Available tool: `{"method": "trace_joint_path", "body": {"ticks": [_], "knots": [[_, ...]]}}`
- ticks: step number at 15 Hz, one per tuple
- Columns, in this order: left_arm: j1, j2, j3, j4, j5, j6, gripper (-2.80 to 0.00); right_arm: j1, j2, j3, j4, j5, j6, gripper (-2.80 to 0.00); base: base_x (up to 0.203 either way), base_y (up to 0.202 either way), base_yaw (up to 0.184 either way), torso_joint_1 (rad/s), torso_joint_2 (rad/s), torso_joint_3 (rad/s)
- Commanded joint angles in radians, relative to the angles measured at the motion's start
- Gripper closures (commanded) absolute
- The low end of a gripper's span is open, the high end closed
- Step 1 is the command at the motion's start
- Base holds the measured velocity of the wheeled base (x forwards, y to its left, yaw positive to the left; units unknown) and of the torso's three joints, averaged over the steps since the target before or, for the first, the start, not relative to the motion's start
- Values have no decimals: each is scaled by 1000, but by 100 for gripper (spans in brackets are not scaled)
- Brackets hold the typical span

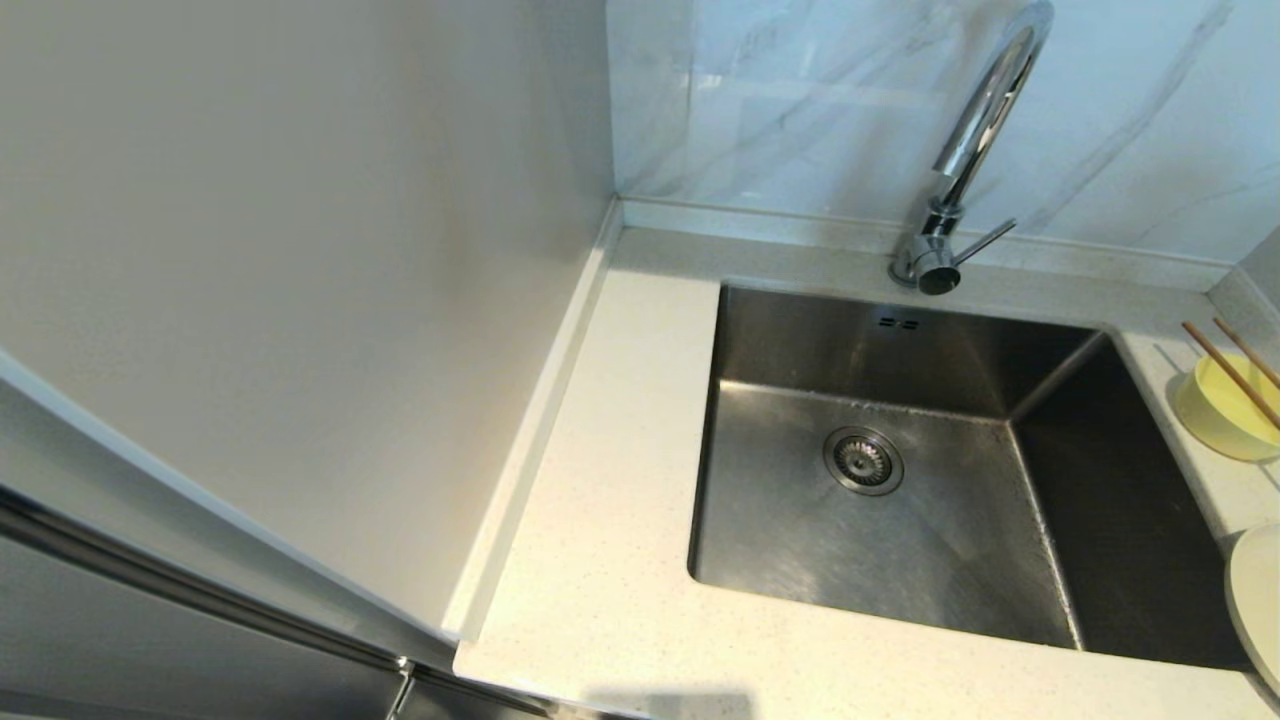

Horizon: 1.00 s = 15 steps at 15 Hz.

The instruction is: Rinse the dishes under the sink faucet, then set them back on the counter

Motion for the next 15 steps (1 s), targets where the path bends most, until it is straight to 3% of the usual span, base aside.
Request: {"method": "trace_joint_path", "body": {"ticks": [1,15], "knots": [[0,0,0,0,0,0,0,0,2,8,0,0,0,0,0,0,0,0,0,0],[0,0,0,0,0,0,0,0,2,9,0,-3,15,0,0,0,0,0,0,0]]}}
